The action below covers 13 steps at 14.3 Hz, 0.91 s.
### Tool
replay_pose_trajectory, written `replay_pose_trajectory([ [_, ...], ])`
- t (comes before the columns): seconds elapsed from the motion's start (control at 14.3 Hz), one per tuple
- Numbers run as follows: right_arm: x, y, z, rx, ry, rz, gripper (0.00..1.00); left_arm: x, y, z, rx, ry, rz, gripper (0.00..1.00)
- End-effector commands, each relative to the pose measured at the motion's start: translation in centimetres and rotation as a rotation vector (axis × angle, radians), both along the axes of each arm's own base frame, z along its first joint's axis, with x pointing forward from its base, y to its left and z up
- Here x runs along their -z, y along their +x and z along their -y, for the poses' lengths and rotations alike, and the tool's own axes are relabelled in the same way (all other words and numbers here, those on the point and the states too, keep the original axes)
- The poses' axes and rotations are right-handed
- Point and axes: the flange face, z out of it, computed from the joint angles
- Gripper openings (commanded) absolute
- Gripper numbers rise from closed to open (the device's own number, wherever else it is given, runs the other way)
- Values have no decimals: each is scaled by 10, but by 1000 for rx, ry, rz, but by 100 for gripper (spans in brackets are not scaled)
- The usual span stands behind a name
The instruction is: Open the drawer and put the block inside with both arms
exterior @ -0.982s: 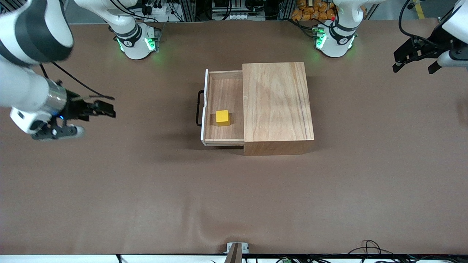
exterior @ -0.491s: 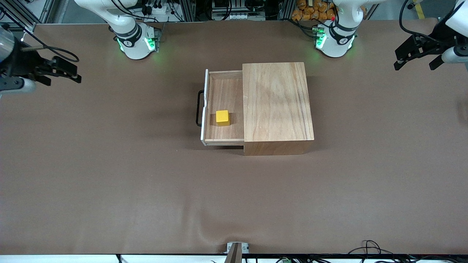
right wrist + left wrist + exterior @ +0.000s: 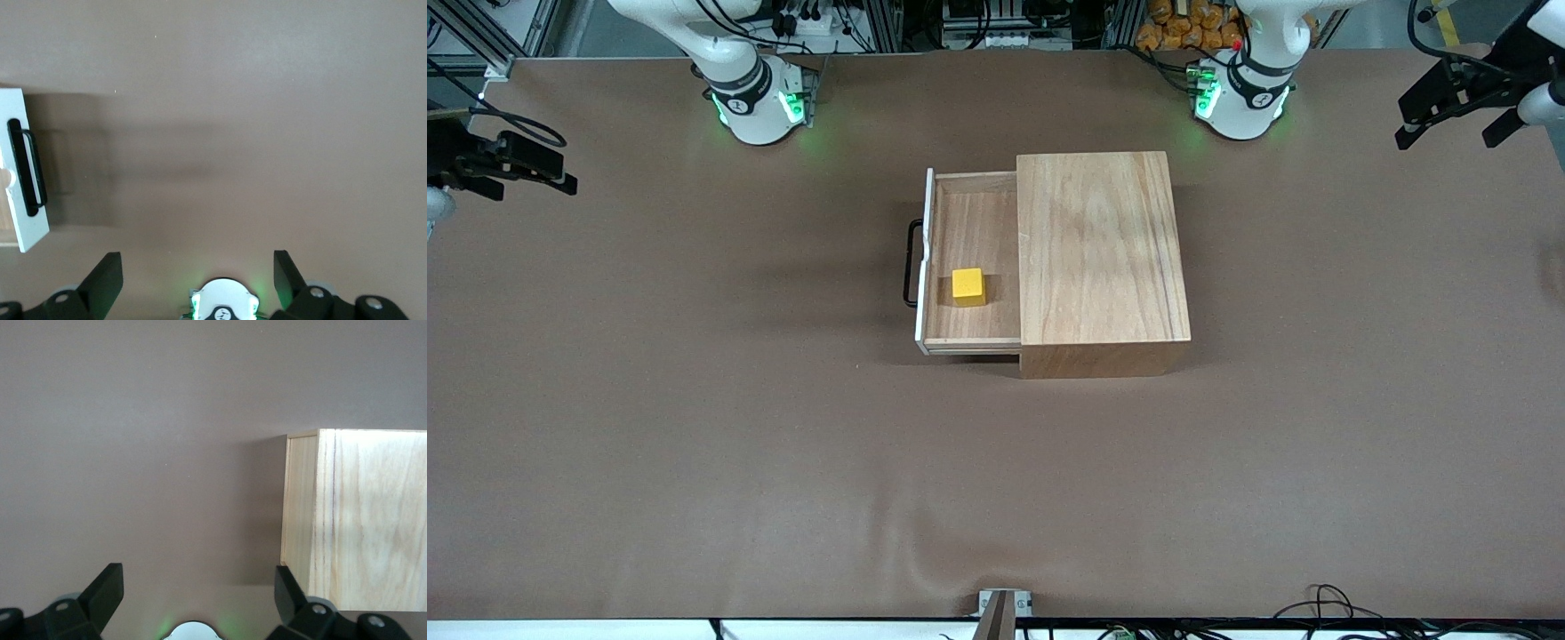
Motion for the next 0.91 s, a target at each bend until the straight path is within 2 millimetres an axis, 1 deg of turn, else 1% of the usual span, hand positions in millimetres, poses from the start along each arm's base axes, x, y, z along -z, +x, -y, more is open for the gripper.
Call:
replay_pose_trajectory([
  [0.0, -3, -4, -23, 29, -39, 0, 100, -2, -8, -4, -25, 14, -1, 100],
  [0.28, -2, -2, -19, 24, -54, 16, 100, -10, -15, -4, -48, 15, 5, 100],
  [0.42, -2, -1, -14, 24, -69, 23, 100, -11, -15, -13, -48, 15, -1, 100],
  [0.56, -2, -1, -10, 31, -69, 23, 100, -13, -15, -31, -47, 7, -2, 100],
  [0.63, -1, 0, -9, 35, -69, 21, 100, -16, -16, -34, -25, 5, 4, 100],
  [0.7, 0, 1, -4, 44, -65, 21, 100, -28, -16, -38, -14, 3, 30, 100],
  [0.77, 0, 0, -4, 45, -62, 19, 100, -32, -15, -39, -17, 2, 38, 100],
  [0.84, 1, 0, -4, 45, -62, 17, 100, -30, -13, -40, -17, 2, 35, 100],
])
